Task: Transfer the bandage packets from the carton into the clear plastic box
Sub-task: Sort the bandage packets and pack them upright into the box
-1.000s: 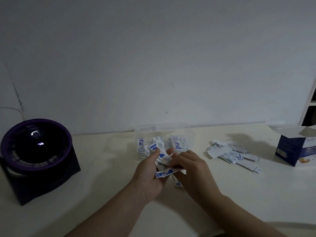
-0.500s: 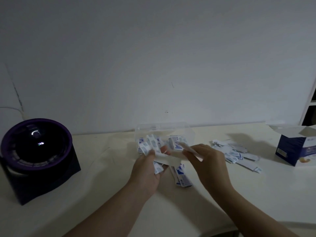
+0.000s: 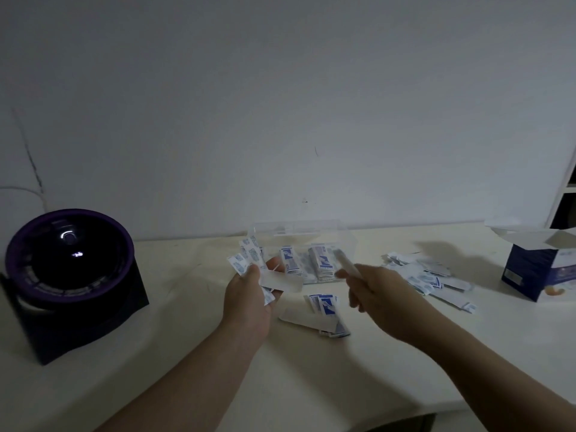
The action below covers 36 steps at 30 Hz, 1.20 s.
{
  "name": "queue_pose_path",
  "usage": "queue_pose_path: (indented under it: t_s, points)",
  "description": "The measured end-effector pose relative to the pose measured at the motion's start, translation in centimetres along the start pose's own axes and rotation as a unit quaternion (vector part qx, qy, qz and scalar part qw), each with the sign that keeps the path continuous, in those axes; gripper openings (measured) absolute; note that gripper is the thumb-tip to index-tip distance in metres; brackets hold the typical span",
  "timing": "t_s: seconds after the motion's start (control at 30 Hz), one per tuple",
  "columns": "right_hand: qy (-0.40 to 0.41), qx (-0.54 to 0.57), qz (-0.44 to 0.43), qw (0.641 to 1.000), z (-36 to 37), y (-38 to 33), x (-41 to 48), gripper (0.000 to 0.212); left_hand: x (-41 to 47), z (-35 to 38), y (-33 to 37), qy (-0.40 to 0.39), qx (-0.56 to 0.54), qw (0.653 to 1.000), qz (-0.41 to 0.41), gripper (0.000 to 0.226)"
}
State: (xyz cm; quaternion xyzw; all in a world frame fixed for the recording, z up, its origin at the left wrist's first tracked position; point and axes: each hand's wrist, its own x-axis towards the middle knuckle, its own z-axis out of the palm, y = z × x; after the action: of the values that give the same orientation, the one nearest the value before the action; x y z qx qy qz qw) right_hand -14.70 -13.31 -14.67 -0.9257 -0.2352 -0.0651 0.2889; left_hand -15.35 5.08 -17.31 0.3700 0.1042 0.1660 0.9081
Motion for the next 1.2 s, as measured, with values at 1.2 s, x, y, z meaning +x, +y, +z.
queue_pose_path:
  t_s: [1.2]
  points:
    - [0.051,0.1,0.095,0.989,3.1,1.1,2.7,0.009,1.5,-0.8,1.9,0.047,-0.016,0.998,-0.037,0.026]
